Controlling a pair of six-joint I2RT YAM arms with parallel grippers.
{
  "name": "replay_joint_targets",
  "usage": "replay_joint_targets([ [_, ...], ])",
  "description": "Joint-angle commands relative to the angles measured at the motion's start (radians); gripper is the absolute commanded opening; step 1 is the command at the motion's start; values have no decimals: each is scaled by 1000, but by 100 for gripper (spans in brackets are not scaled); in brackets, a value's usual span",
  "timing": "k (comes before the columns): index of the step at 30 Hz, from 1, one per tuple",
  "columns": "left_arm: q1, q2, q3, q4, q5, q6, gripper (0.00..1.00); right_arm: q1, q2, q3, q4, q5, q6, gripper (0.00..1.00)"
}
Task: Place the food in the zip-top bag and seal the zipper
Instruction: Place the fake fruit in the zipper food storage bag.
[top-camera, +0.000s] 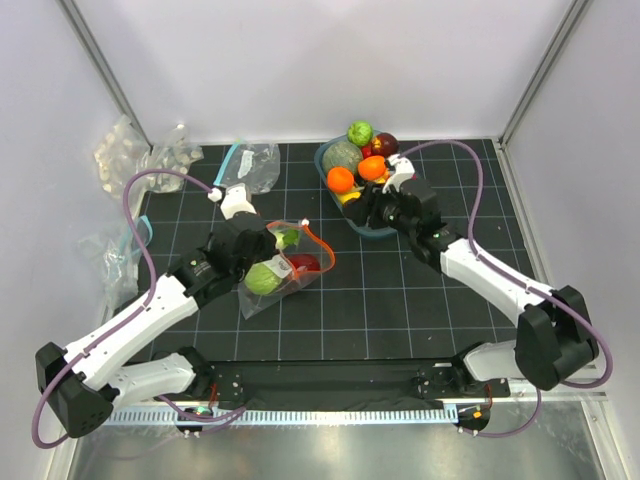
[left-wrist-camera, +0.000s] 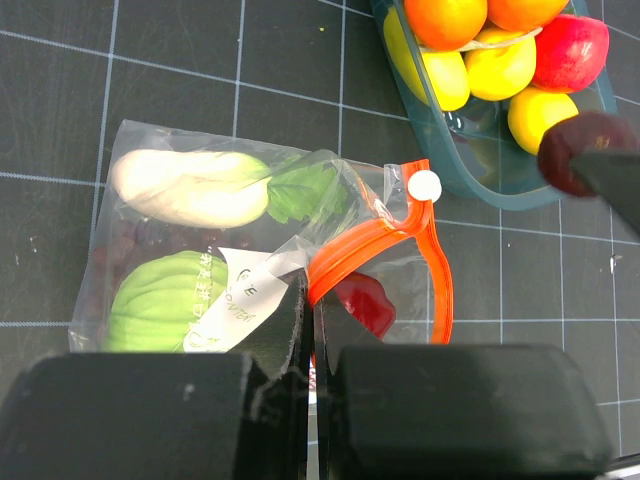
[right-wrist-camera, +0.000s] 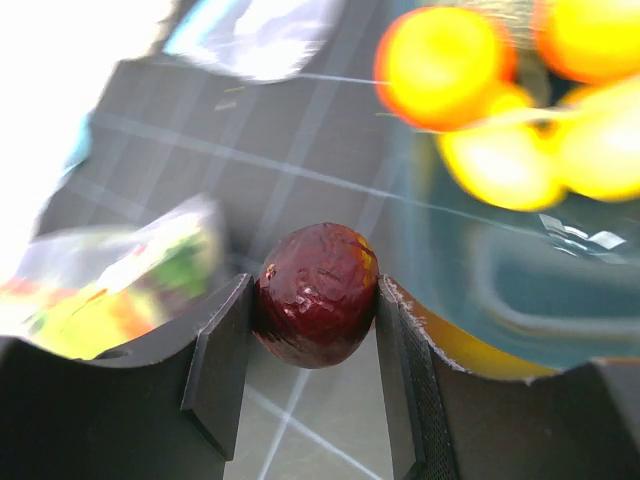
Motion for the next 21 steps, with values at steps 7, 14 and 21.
replay_joint_targets([
  [7,0,-10,30,45,-5,1,1,243,-105,-61,228,-220,-220,37],
  [14,0,-10,30,45,-3,0,1,284,-84,-76,283,-332,-238,37],
  [21,0,-21,25,44,0,-5,0,333,46,-6,243,-253,-234,36],
])
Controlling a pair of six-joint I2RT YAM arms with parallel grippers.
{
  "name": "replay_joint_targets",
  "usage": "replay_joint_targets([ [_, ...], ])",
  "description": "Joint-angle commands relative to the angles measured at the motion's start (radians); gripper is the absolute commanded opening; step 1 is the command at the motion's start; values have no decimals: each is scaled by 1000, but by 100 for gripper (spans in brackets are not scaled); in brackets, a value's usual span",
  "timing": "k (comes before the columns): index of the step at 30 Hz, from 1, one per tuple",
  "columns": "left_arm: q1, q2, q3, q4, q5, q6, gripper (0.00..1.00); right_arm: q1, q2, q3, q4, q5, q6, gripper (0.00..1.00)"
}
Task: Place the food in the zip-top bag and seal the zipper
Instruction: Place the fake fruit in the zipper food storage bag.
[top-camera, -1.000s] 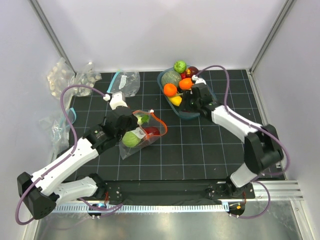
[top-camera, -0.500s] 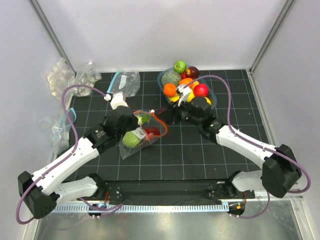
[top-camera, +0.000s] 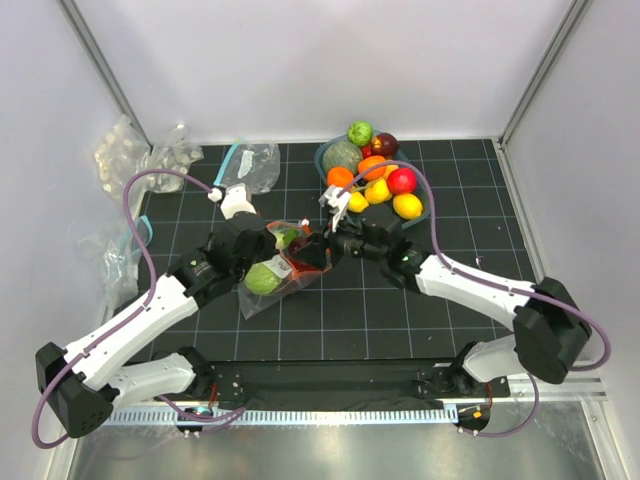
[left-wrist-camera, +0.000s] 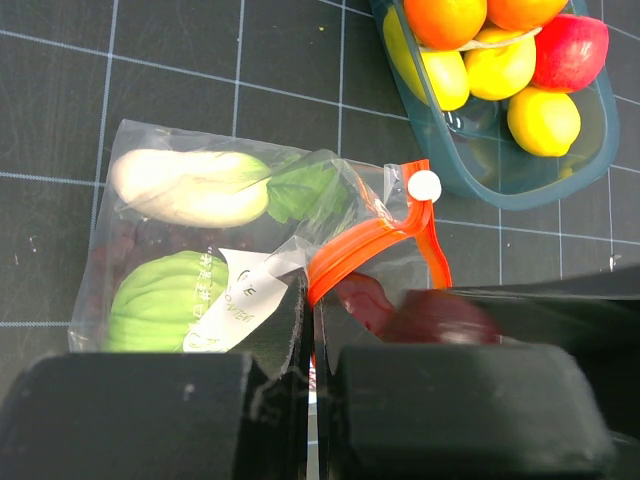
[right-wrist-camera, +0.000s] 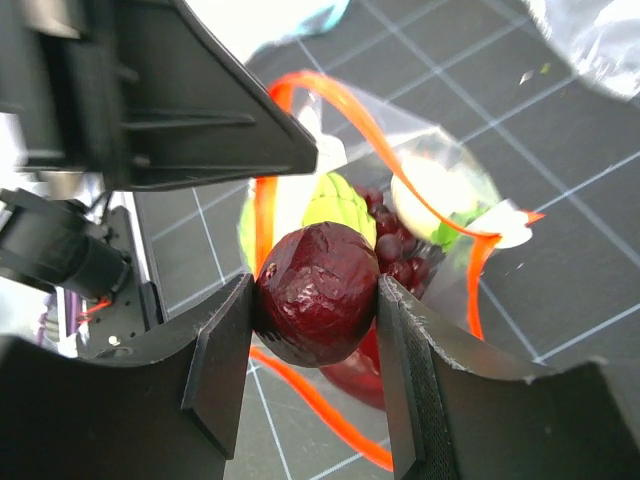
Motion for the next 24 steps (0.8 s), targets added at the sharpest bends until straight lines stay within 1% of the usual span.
replay_joint_targets([
  [1,0,-25,22,45,-6,-6,0,28,58,58,31,53,-12,34],
  [4,0,-55,5,54,-16,-9,0,34,73,52,56,128,20,31],
  [6,0,-66,-4,63,-15,-14,0,34,88,58,74,191,57,31],
  [8,0,-79,-8,65,-12,-17,0,36,113,80,61,186,88,31],
  [9,0,-82,-12,68,-12,-22,0,37,126,92,41,167,94,32],
  [12,0,-95,-21,72,-10,-26,0,60,179,149,4,154,86,40],
  [17,0,-105,-27,77,-6,-28,0,119,183,132,34,237,31,40],
  [18,0,-105,-25,78,-6,-28,0,123,185,134,33,240,28,46],
  [19,0,-105,-27,80,-6,-28,0,125,188,141,22,242,27,55],
  [20,0,-105,-25,78,-7,-26,0,126,193,160,-13,248,19,74],
  [21,0,-106,-25,78,-7,-26,0,125,196,167,-31,251,13,79],
  [24,0,-108,-25,80,-9,-25,0,126,173,166,-64,260,-16,90],
])
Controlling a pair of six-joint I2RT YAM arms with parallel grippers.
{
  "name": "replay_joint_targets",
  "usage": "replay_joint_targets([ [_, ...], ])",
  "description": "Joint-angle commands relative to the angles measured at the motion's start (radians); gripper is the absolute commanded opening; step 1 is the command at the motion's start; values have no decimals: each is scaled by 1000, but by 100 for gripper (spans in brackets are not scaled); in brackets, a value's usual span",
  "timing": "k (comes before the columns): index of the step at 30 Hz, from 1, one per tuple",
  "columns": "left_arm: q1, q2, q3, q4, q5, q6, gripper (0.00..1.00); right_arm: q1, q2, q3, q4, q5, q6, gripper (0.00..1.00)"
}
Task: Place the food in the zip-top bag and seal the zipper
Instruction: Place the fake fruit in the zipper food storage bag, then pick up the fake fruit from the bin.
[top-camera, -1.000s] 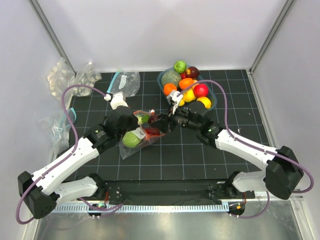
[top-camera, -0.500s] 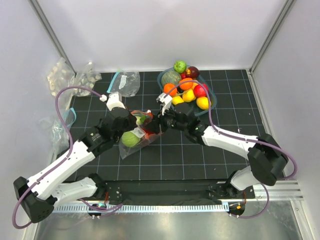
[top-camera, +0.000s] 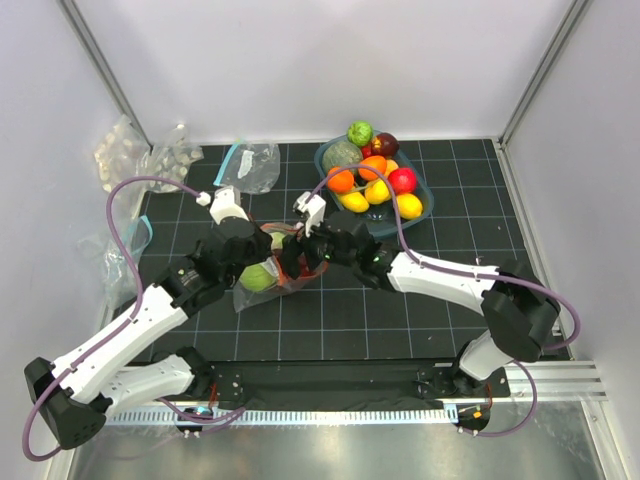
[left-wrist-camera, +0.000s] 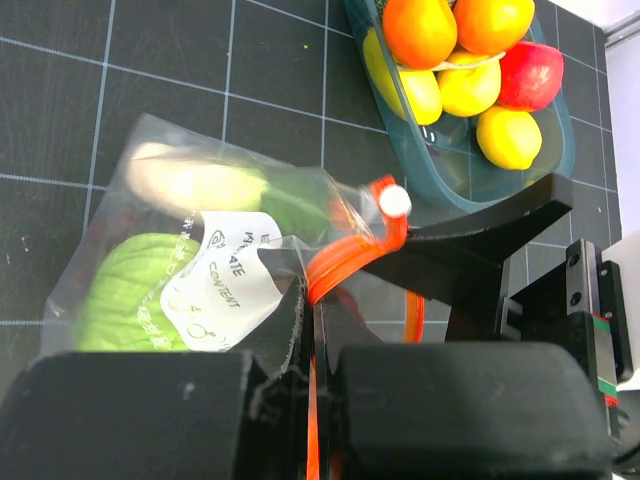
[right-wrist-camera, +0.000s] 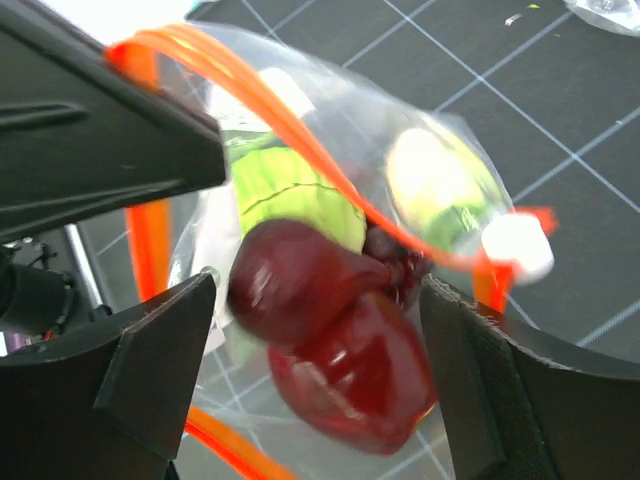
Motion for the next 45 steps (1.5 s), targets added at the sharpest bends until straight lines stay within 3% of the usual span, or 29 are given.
replay_joint_targets([
  [1,0,-21,1,70,-8,-3,0,0,-40,32,-5,31,-46,91],
  [7,-1,-24,0,70,-8,-2,0,-1,-182,-52,39,97,-69,91],
  [11,-1,-25,-2,69,-16,0,0,-3,-258,-104,66,166,-69,80],
  [21,-1,-25,-2,70,-26,3,0,-76,-295,-63,-106,632,58,47],
  [26,0,1,4,72,-20,5,0,-302,-298,-72,-192,447,224,46],
  [30,0,-4,6,70,-23,6,0,-376,-288,-75,-212,424,256,50],
  [31,0,-8,3,70,-25,5,0,-379,-285,-66,-223,428,254,66],
  [34,0,-19,-2,70,-33,6,0,-380,-281,-66,-232,438,268,97],
  [35,0,-21,0,70,-33,6,0,-380,-284,-66,-235,445,271,100],
  [42,0,-19,1,70,-30,6,0,-379,-296,-84,-211,367,282,100],
  [45,0,-21,0,72,-34,6,0,-374,-299,-83,-191,291,287,94],
])
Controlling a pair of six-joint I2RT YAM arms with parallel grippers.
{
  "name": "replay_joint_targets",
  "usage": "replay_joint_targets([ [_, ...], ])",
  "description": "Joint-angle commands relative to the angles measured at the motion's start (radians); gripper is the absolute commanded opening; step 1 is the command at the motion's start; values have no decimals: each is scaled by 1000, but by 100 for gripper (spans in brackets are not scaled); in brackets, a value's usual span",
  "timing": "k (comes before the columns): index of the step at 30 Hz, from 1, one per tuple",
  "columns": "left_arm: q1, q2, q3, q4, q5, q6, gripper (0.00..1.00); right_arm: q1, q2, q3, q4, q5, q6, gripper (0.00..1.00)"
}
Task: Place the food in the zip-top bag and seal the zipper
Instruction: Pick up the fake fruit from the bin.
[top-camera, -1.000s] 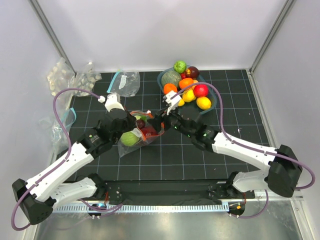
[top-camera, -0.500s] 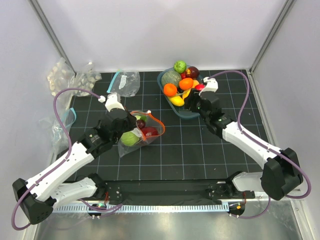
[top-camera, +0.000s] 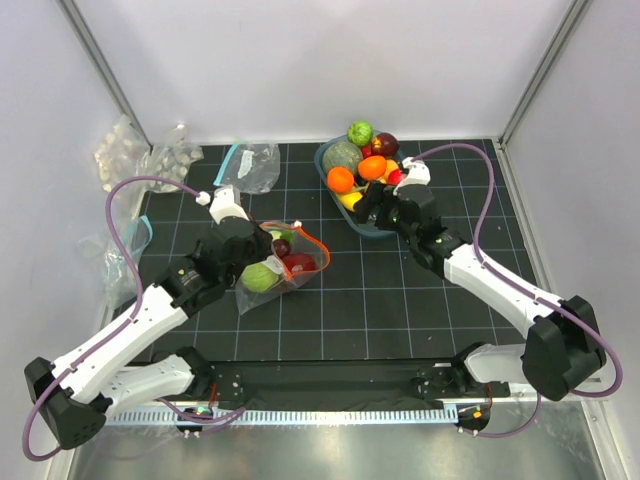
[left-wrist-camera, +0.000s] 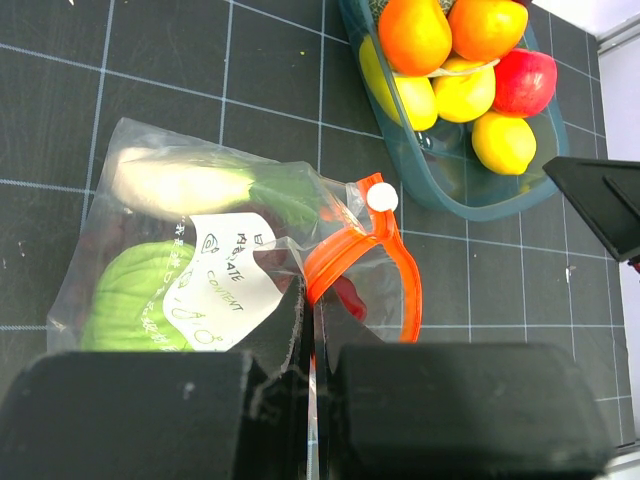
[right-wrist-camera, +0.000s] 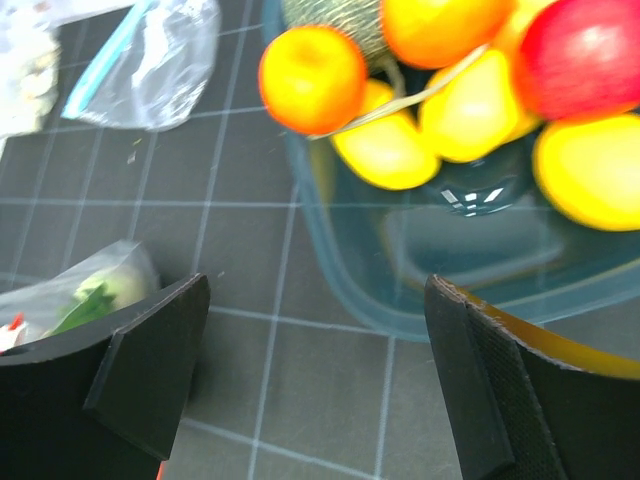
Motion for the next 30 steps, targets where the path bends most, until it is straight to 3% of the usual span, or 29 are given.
replay_joint_targets([
  [1,0,-22,2,56,-29,5,0,13,-26,27,39,-83,18,94],
  [8,0,-17,0,56,-31,4,0,19,-8,48,7,14,-1,94],
  [15,0,-15,0,56,-31,4,0,18,-5,47,-10,25,10,99],
  [30,0,-61,-14,58,-52,2,0,18,114,105,47,38,22,100],
])
